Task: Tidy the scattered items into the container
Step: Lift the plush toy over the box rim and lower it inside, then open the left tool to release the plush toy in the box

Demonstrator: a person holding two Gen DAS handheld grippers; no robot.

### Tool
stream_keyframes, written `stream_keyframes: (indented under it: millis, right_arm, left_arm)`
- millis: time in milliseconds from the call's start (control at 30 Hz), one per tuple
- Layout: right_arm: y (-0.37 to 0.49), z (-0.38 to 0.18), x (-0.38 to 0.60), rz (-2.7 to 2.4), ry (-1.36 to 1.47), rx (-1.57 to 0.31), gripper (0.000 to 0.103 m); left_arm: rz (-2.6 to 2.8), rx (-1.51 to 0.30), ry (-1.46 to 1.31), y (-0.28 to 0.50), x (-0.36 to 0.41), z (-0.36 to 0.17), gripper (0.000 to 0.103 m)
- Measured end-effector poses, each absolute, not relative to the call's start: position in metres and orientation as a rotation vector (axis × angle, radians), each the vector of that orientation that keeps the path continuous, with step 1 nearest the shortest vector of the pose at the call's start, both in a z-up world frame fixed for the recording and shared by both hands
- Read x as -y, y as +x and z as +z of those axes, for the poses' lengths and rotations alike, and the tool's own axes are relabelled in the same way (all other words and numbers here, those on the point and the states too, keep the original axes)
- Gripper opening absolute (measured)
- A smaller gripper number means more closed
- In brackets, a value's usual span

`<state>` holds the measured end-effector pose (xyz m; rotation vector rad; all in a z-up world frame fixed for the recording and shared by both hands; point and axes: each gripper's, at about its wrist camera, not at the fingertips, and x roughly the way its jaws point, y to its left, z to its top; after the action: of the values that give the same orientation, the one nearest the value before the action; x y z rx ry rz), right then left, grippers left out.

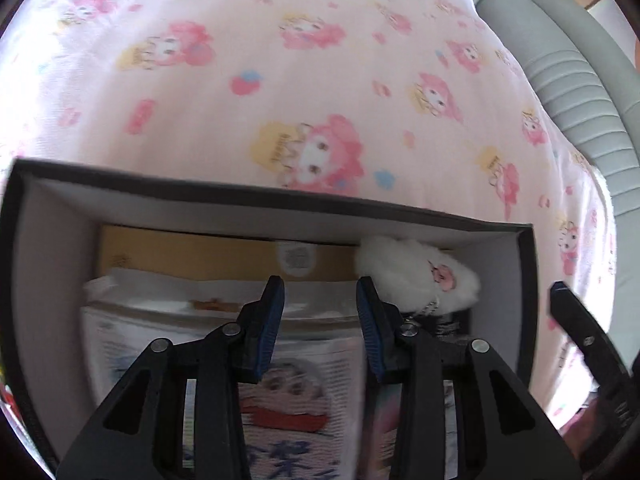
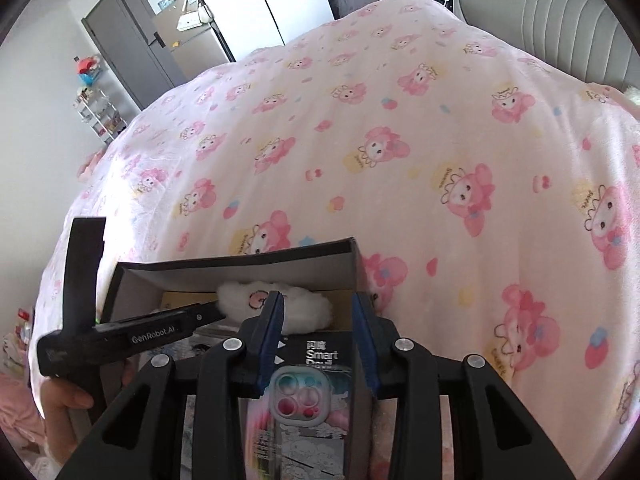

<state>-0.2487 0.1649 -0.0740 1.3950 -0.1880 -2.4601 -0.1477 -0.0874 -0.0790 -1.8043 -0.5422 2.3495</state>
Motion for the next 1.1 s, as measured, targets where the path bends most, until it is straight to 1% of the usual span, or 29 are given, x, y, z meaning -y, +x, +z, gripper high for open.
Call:
stream_keyframes:
  millis: [67,133,267,433,500,633,700,767,833,900,1000,1100]
  right_arm:
    - [-0.251,-0.078,-0.167,-2.480,1.412,0.178,0.032]
    - [-0.252,-0.081,-0.170,-2.497,1.411,0.218,0.032]
    - [-0.256,-0.082,-0.181,-2.516,1.406,0.294,0.032]
    - [-0.262,-0.096,-0.178,-2.480,1.467,0.289,0.032]
    - [-0.263,-0.101,-0.175,-2.458,1.484,0.292,0.032]
    - [-0.260,-0.103,-0.174,-2.462,1.483,0.282,0.032]
    - [-0.259,-0.102,-0.173,-2.465,1.478,0.278,0.032]
    - [-0.258,-0.101,-0.172,-2.473,1.460,0.258,0.032]
    - [-0.256,-0.097,-0.166,-2.490,1.416,0.194,0.032]
    - [-0.252,-0.091,-0.158,-2.507,1.357,0.115,0.026]
    - [-0.253,-0.090,-0.156,-2.499,1.354,0.112,0.026]
    - [-0.260,-0.102,-0.157,-2.511,1.422,0.099,0.026]
  left_arm:
    - [2.330,0.482,-1.777,-0.149,0.063,-0.074,0.037]
    - [2.274,0.483,-1.718,-0.145,0.051,-0.069,0.037]
    - [2.405,0.504,-1.666,-0.134,0.064,-0.057,0.037]
    - [2.478,0.543,-1.586,-0.142,0.078,-0.044,0.037]
    - [2.462,0.526,-1.594,-0.148,0.068,-0.047,0.037]
    - [2.314,0.558,-1.745,-0.158,0.063,-0.073,0.037]
    - [2.244,0.570,-1.731,-0.160,0.060,-0.078,0.037]
    - [2.183,0.569,-1.710,-0.161,0.054,-0.079,0.037]
    - [2.196,0.589,-1.681,-0.163,0.055,-0.078,0.037]
    - [2.281,0.593,-1.664,-0.161,0.064,-0.073,0.037]
    - [2.391,0.536,-1.644,-0.157,0.076,-0.067,0.037]
    - [2.313,0.574,-1.681,-0.157,0.078,-0.080,0.037]
